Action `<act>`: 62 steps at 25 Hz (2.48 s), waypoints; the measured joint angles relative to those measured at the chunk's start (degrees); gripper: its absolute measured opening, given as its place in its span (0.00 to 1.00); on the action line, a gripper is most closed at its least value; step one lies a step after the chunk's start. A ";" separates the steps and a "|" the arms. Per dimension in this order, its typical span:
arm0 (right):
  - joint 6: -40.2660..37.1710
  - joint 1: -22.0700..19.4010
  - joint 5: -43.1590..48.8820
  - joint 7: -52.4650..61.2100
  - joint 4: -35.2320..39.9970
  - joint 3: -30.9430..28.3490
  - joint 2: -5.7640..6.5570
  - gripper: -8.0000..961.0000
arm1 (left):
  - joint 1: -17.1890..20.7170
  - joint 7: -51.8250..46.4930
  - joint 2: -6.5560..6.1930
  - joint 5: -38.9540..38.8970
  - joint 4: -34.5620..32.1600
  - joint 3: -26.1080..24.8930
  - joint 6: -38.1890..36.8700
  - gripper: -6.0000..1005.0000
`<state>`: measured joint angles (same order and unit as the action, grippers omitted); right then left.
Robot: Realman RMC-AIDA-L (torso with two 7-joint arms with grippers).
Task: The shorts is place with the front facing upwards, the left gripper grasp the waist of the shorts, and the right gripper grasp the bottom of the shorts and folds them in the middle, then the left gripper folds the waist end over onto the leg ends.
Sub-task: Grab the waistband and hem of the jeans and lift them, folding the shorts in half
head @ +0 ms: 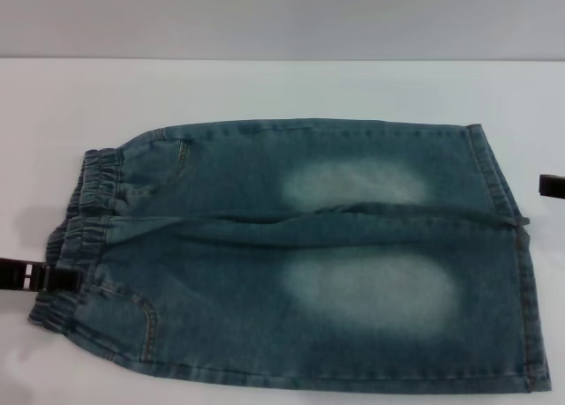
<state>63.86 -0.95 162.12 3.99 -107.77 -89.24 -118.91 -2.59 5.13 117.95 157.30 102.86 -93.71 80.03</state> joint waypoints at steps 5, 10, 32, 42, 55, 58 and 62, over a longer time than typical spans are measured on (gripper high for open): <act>-0.05 0.27 0.10 -0.25 0.71 0.26 0.10 0.77 | 0.16 -0.48 0.00 0.10 -0.96 0.20 0.20 0.75; -0.39 0.02 0.13 -0.30 0.58 0.53 0.10 0.77 | 0.40 -0.67 0.00 0.12 -1.29 0.34 0.76 0.75; 0.56 -1.16 0.13 -0.47 -1.71 1.33 0.09 0.77 | -0.46 -0.93 -0.08 0.39 -2.61 3.19 2.28 0.65; 6.82 -0.92 1.45 -0.47 -3.87 1.34 0.10 0.77 | -0.99 -0.91 0.00 0.16 -2.01 3.36 2.78 0.45; 15.15 -0.56 1.72 0.45 -4.21 5.25 0.05 0.77 | -2.66 -1.10 0.00 0.35 -1.87 3.36 3.98 0.19; 17.06 -0.54 1.78 0.78 -4.01 6.11 0.04 0.77 | -3.12 -1.14 0.00 0.40 -1.82 3.36 4.28 0.13; 18.69 -0.47 1.84 0.85 -3.37 7.56 0.01 0.77 | -3.59 -1.16 0.00 0.40 -1.65 3.36 4.41 0.07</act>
<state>82.55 -1.41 163.96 4.84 -111.14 -81.68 -118.90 -6.18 3.97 117.95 157.70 101.21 -90.35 84.45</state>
